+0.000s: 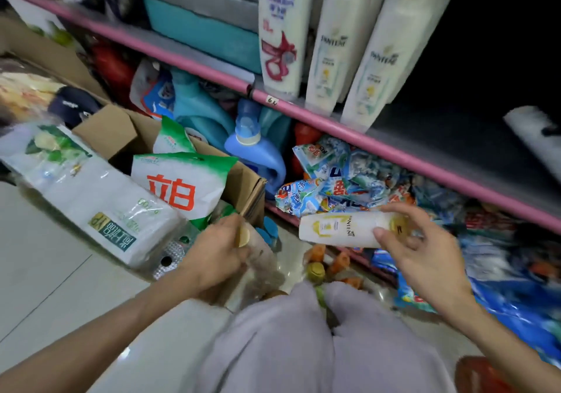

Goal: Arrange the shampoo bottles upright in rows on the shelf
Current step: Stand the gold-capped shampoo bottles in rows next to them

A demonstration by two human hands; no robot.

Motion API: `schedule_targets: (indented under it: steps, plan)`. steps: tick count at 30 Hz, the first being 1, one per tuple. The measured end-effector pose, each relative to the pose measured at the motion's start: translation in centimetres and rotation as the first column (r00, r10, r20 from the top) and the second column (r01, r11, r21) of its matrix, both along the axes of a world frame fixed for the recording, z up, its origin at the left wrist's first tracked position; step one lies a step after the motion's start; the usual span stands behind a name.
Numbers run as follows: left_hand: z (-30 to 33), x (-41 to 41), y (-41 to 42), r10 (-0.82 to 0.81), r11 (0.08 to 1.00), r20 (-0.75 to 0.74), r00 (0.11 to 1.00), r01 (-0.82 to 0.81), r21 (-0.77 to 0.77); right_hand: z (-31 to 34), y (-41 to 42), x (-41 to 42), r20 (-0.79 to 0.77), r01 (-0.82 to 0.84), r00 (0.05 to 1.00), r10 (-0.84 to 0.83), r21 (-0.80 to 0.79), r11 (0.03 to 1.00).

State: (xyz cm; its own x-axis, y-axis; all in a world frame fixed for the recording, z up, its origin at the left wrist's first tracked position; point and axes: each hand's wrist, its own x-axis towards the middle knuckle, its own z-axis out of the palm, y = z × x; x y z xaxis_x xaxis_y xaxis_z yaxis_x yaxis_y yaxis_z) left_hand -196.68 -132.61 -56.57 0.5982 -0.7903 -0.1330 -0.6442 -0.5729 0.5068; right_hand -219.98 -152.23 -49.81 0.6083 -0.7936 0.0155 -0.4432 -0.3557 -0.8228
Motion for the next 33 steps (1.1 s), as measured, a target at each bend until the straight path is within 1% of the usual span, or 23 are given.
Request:
schedule_targets:
  steps: [2,3,5,7,10,12,15,17,18,19,21,22,24,25,26,28,30,31,32,33]
  plan:
    - [3.5,-0.4,-0.8,0.037,0.987,-0.018,0.999,-0.040,-0.159,3.3,0.0,-2.1,0.159,0.065,0.985,-0.063,-0.010,0.998]
    - [5.0,-0.6,-1.2,0.050,0.971,-0.040,0.998,-0.058,-0.231,4.8,-0.1,-3.2,0.245,0.102,0.964,-0.103,0.016,0.995]
    - [7.9,-1.3,-2.1,0.054,0.935,-0.073,0.996,-0.076,-0.347,7.2,-0.8,-5.0,0.399,0.163,0.896,-0.195,0.115,0.980]
    - [10.2,-2.1,-2.8,0.039,0.899,-0.095,0.995,-0.076,-0.430,8.7,-1.9,-6.5,0.491,0.221,0.814,-0.311,0.234,0.947]
    - [12.8,-3.4,-3.4,-0.028,0.848,-0.165,0.986,-0.064,-0.526,9.4,-4.3,-7.8,0.530,0.296,0.678,-0.509,0.438,0.849]
    - [14.1,-4.2,-3.9,-0.079,0.817,-0.202,0.976,-0.053,-0.574,9.2,-5.4,-7.7,0.533,0.341,0.579,-0.617,0.529,0.777]
    - [15.5,-5.3,-4.4,-0.137,0.793,-0.265,0.954,-0.055,-0.606,8.8,-6.3,-6.9,0.535,0.469,0.441,-0.721,0.548,0.693]
    - [16.0,-6.0,-4.5,-0.184,0.796,-0.296,0.937,-0.035,-0.604,8.6,-6.8,-6.3,0.534,0.520,0.379,-0.755,0.553,0.652]
    - [16.2,-6.3,-4.5,-0.203,0.795,-0.307,0.930,-0.026,-0.606,8.5,-7.1,-6.2,0.519,0.530,0.380,-0.765,0.556,0.640]
    - [16.4,-6.6,-4.5,-0.219,0.793,-0.314,0.924,-0.020,-0.609,8.3,-7.5,-6.1,0.485,0.545,0.410,-0.772,0.549,0.634]
    - [16.9,-7.2,-4.6,-0.244,0.781,-0.319,0.916,-0.009,-0.625,7.8,-8.2,-6.1,0.367,0.608,0.526,-0.767,0.469,0.641]
    - [17.2,-7.4,-4.7,-0.256,0.773,-0.321,0.912,-0.006,-0.634,7.6,-8.4,-6.2,0.296,0.644,0.594,-0.748,0.382,0.663]
    - [17.7,-7.9,-4.9,-0.282,0.759,-0.327,0.902,0.001,-0.651,7.6,-8.6,-6.3,0.161,0.673,0.713,-0.682,0.113,0.731]
    - [17.9,-8.0,-5.0,-0.297,0.751,-0.324,0.898,0.010,-0.660,7.6,-8.7,-6.5,0.117,0.652,0.754,-0.646,-0.013,0.758]
    - [18.1,-8.2,-5.1,-0.309,0.743,-0.319,0.896,0.018,-0.669,7.8,-8.7,-6.7,0.082,0.622,0.783,-0.616,-0.094,0.778]
    - [18.7,-8.5,-5.4,-0.335,0.725,-0.314,0.889,0.030,-0.688,8.5,-8.3,-6.8,0.014,0.564,0.819,-0.574,-0.205,0.800]
    - [19.4,-8.7,-5.8,-0.367,0.700,-0.309,0.877,0.042,-0.713,9.3,-7.1,-6.4,-0.015,0.490,0.852,-0.524,-0.332,0.806]
    - [19.9,-8.8,-6.1,-0.382,0.688,-0.307,0.872,0.046,-0.724,9.7,-6.2,-6.1,0.001,0.439,0.880,-0.474,-0.379,0.814]
    - [20.4,-9.0,-6.5,-0.394,0.678,-0.309,0.865,0.047,-0.734,10.2,-5.0,-5.7,0.028,0.375,0.918,-0.395,-0.386,0.843]
    - [20.9,-9.1,-6.8,-0.409,0.664,-0.311,0.858,0.045,-0.747,10.7,-3.6,-5.2,0.056,0.284,0.958,-0.283,-0.342,0.896]
